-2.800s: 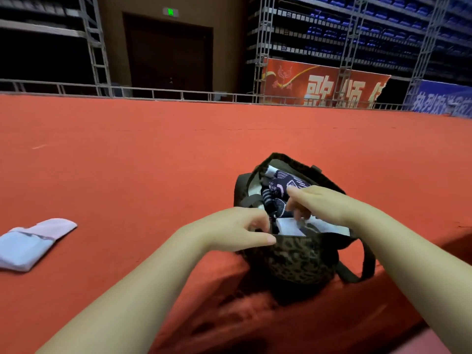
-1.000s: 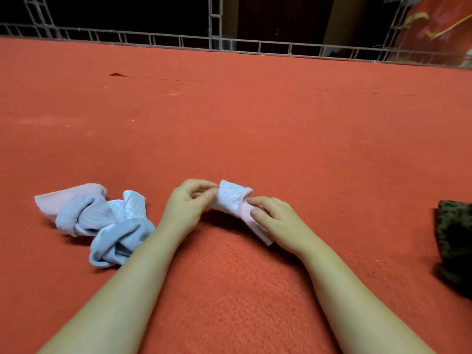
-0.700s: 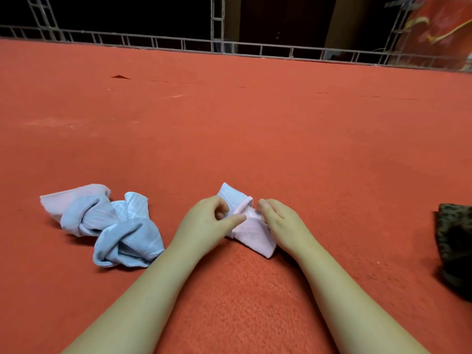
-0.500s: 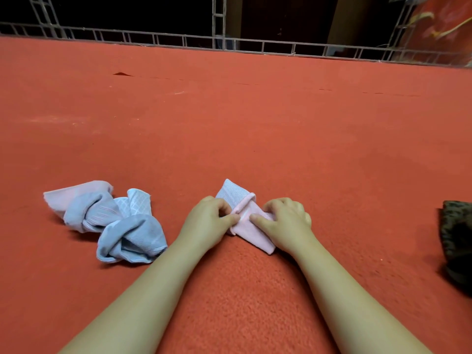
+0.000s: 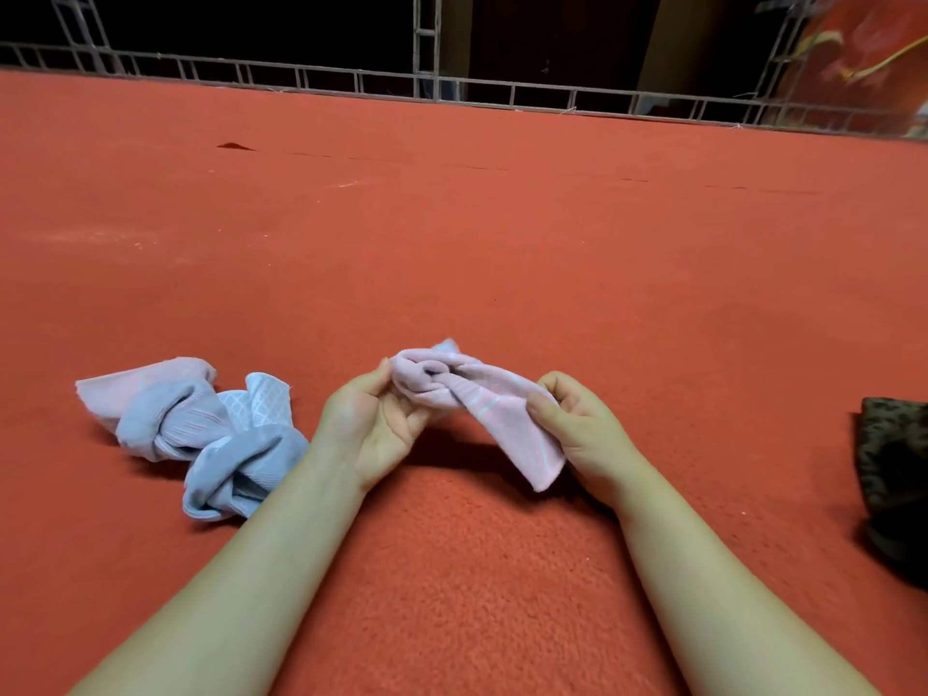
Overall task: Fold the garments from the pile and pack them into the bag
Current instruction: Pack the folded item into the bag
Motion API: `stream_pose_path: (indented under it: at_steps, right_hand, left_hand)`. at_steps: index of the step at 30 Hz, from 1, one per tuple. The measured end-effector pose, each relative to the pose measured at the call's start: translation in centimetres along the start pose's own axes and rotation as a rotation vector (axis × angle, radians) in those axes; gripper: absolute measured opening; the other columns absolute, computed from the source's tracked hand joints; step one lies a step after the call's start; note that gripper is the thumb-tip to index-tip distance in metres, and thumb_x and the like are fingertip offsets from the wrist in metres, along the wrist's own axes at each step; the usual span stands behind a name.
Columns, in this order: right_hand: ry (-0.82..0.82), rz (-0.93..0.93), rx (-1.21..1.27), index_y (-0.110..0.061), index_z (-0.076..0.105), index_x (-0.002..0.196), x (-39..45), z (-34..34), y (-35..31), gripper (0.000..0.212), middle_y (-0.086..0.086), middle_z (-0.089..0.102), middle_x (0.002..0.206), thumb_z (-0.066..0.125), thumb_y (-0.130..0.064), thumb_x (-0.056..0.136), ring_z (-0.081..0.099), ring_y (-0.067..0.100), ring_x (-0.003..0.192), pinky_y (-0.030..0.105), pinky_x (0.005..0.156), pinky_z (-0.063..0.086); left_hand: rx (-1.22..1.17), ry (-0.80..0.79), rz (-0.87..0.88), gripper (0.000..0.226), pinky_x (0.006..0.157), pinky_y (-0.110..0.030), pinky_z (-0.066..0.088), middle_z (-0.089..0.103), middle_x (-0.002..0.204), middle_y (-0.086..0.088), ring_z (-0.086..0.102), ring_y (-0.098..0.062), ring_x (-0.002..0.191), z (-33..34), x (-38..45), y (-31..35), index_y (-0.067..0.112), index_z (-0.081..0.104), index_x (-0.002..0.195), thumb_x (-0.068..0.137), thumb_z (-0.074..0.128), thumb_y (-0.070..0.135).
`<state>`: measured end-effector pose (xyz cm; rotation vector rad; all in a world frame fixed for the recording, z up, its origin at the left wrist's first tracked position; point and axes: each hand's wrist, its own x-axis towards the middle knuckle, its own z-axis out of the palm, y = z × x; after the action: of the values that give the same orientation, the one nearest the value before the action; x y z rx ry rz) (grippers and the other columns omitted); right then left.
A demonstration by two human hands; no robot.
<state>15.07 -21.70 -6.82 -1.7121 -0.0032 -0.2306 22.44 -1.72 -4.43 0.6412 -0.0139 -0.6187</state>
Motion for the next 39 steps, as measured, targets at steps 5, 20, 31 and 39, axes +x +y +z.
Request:
stream_pose_path:
  at_steps: [5,20,31,39]
  right_hand:
    - [-0.15,0.055,-0.008,-0.015,0.047,0.072,-0.6,-0.8,-0.2,0.034,-0.013,0.049,0.057,0.071,-0.04,0.066,0.04,0.001,0.052,0.018,0.048,0.031]
    - [-0.325,0.045,0.37,-0.02,0.06,0.069,-2.2,1.9,-3.3,0.022,-0.004,0.058,0.066,0.077,-0.034,0.073,0.055,0.006,0.059,0.016,0.057,0.044]
    - [-0.581,0.212,0.516,0.002,0.063,0.092,-1.5,1.4,-2.9,0.052,0.007,0.068,0.075,0.084,-0.036,0.063,0.065,0.016,0.066,0.025,0.06,0.052]
    - [-0.198,0.086,0.43,-0.001,0.063,0.09,-1.6,1.9,-3.7,0.031,0.007,0.065,0.072,0.058,-0.031,0.083,0.061,0.019,0.067,0.028,0.063,0.049]
  left_hand:
    - [0.291,0.02,0.097,0.053,0.054,-0.022,0.054,0.068,0.067,-0.012,0.066,-0.018,0.06,0.2,-1.1,0.7,0.003,0.072,0.065,0.099,0.035,0.019]
    - [0.594,-0.243,0.136,0.027,0.045,-0.017,0.04,0.051,0.053,0.007,0.045,-0.004,0.046,0.3,-1.5,-1.2,0.023,0.063,0.057,0.079,0.069,0.038]
    - [0.301,-0.228,0.239,0.045,0.052,-0.022,0.044,0.052,0.056,0.005,0.051,-0.007,0.05,-0.2,-0.6,-2.1,0.026,0.069,0.07,0.038,0.092,0.047]
    - [0.874,-0.277,0.167,0.061,0.057,-0.025,0.043,0.061,0.068,-0.002,0.054,-0.015,0.062,-0.1,-0.8,-1.6,0.018,0.066,0.069,0.043,0.078,0.073]
